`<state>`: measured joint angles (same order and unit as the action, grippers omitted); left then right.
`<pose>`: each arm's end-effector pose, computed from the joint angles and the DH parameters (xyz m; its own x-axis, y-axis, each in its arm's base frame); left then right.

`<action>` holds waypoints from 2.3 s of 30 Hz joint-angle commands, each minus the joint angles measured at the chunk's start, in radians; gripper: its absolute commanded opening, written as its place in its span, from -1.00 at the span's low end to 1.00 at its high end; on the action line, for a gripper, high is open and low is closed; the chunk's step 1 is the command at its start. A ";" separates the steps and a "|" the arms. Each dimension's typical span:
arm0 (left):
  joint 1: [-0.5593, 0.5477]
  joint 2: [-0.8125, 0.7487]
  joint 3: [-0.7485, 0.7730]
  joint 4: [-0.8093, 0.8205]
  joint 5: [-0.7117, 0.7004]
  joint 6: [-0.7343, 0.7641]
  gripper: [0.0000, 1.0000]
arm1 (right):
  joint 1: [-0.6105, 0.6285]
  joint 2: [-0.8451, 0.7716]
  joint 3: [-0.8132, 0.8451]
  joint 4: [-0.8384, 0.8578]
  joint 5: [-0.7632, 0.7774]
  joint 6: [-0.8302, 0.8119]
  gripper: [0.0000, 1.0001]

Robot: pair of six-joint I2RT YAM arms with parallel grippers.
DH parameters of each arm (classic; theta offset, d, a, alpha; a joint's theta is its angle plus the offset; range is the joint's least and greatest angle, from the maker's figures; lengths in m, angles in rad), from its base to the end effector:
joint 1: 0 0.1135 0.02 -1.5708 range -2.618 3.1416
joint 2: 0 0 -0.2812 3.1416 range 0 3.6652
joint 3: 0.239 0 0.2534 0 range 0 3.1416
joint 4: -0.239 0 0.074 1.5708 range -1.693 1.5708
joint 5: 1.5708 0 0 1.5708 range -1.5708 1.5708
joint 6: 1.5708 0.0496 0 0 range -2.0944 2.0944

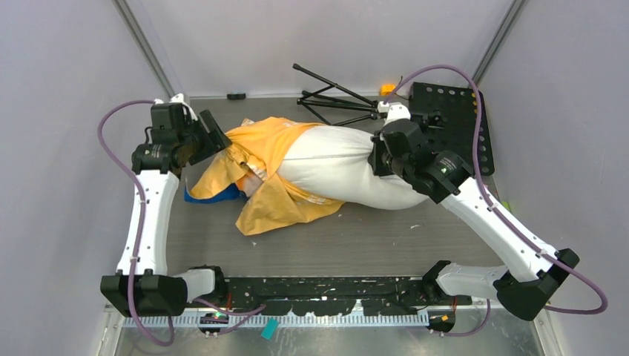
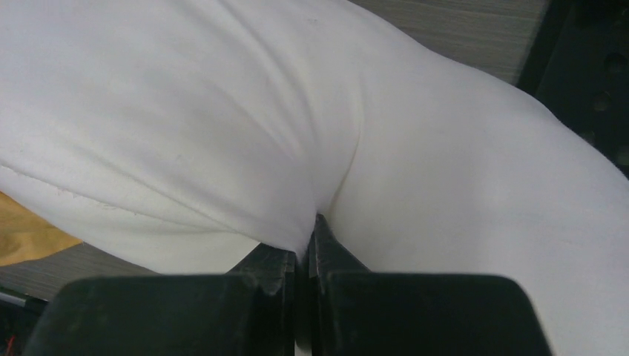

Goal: Remove the pillowcase from the pillow

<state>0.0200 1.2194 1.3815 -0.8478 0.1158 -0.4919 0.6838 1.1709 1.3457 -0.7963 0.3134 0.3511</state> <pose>0.2520 -0.0007 0.3984 -0.5909 -0.4810 -0.6477 -0.2377 0.8710 -0.4300 0.1965 0.1404 0.4038 -0.5637 -0.0373 -0.8251 -0.2266 0.9676 0.1111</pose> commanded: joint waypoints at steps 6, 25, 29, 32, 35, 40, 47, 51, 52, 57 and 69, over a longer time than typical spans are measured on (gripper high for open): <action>-0.468 -0.081 0.196 -0.130 -0.491 0.193 0.85 | -0.039 0.016 0.048 0.058 -0.024 0.038 -1.00; -0.757 0.236 0.299 -0.011 -0.562 0.262 1.00 | -0.039 -0.044 -0.040 0.074 -0.161 0.029 -0.99; -0.659 0.310 0.307 -0.074 -0.505 0.177 0.94 | -0.039 -0.075 -0.083 0.057 -0.145 0.041 -1.00; -0.591 0.337 0.277 -0.151 -0.566 0.138 0.90 | -0.039 -0.112 -0.103 0.038 -0.052 0.061 -1.00; -0.437 0.293 0.163 -0.160 -0.555 0.109 0.85 | -0.039 -0.174 -0.124 0.037 0.061 0.083 -0.99; -0.250 0.158 -0.067 -0.055 -0.502 0.106 0.57 | -0.039 -0.263 -0.151 0.055 0.240 0.119 -1.00; -0.247 0.140 -0.068 -0.062 -0.526 0.117 0.09 | -0.041 -0.352 -0.154 0.091 0.335 0.099 -0.99; -0.247 0.124 -0.075 -0.039 -0.492 0.112 -0.10 | -0.040 -0.357 -0.160 0.110 0.195 0.047 -0.99; -0.247 0.119 -0.079 -0.023 -0.459 0.112 -0.17 | -0.040 -0.351 -0.163 0.114 0.121 0.033 -1.00; -0.249 0.073 -0.133 0.096 -0.159 0.086 -0.55 | -0.041 -0.241 -0.139 0.084 -0.224 -0.027 0.33; -0.253 0.068 -0.147 0.119 -0.055 0.080 -1.00 | 0.325 0.110 0.108 0.043 -0.198 -0.198 0.75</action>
<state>-0.2390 1.3056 1.2304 -0.7738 0.0303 -0.4217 0.8661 1.1736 1.3640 -0.7662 -0.0036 0.2481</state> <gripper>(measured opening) 0.046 0.874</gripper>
